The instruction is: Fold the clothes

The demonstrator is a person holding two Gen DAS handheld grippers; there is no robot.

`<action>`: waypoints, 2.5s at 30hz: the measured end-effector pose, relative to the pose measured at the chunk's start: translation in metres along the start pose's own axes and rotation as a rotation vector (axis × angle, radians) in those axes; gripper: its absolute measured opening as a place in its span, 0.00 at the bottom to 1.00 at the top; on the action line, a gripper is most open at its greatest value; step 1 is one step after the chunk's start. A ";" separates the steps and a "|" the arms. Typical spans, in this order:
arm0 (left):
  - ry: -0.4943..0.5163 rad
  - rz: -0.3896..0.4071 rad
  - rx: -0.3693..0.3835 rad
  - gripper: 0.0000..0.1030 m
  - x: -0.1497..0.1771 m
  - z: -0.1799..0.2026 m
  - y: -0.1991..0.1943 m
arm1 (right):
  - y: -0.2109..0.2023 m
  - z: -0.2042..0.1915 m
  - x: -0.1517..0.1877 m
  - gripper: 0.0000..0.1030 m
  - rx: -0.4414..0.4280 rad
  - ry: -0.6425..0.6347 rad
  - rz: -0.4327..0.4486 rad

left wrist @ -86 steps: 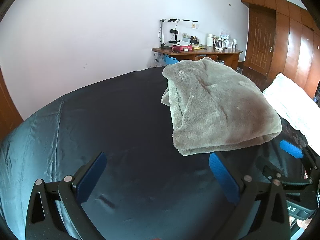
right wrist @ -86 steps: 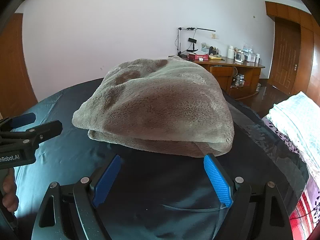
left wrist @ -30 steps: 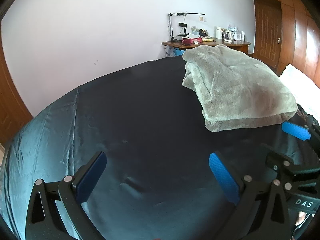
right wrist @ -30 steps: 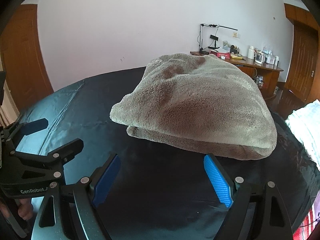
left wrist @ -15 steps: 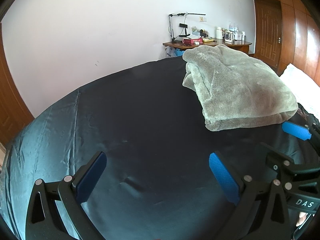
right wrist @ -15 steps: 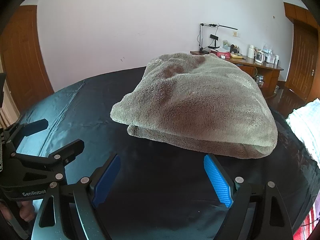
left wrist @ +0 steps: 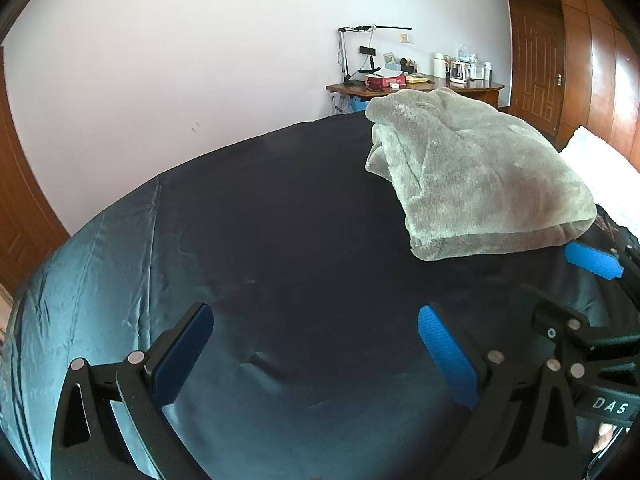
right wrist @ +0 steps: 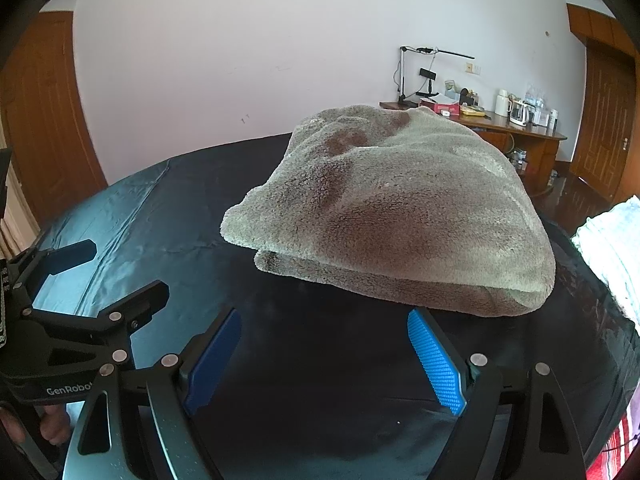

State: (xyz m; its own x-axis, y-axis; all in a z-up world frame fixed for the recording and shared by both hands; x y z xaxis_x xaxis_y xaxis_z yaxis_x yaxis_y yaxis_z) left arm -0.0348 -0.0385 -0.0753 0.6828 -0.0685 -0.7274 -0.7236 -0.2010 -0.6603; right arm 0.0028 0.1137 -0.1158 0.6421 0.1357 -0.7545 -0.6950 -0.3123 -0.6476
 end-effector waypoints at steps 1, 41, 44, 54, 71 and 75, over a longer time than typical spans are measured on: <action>-0.001 -0.001 0.000 1.00 0.000 0.000 0.000 | 0.000 0.000 0.000 0.85 0.001 -0.001 0.001; 0.002 -0.019 0.011 1.00 0.003 0.005 0.004 | -0.021 0.021 -0.009 0.85 0.227 -0.048 0.079; 0.003 -0.021 0.011 1.00 0.004 0.006 0.004 | -0.021 0.021 -0.009 0.85 0.225 -0.044 0.078; 0.013 -0.025 -0.004 1.00 0.002 -0.001 0.001 | -0.017 0.017 -0.007 0.85 0.181 -0.027 0.048; -0.330 -0.130 -0.338 1.00 0.070 -0.228 -0.007 | 0.061 -0.145 0.021 0.86 -0.173 -0.215 -0.254; -0.418 -0.148 -0.415 1.00 0.091 -0.275 -0.011 | 0.069 -0.172 0.020 0.86 -0.168 -0.281 -0.263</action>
State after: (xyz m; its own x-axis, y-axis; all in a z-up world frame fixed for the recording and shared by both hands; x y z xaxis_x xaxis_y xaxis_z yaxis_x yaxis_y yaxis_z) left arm 0.0632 -0.3108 -0.0828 0.6150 0.3618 -0.7006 -0.4668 -0.5490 -0.6933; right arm 0.0236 -0.0668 -0.1574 0.6615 0.4753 -0.5802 -0.4413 -0.3788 -0.8135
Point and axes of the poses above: each gripper's, at about its wrist camera, not at the fingertips, and y roughly the way its jaws point, z to its right, x to its underside, the point moved 8 cm from there along y, roughly the way its jaws point, and after that the axes turned 4 degrees about -x, right-handed, at the moved point
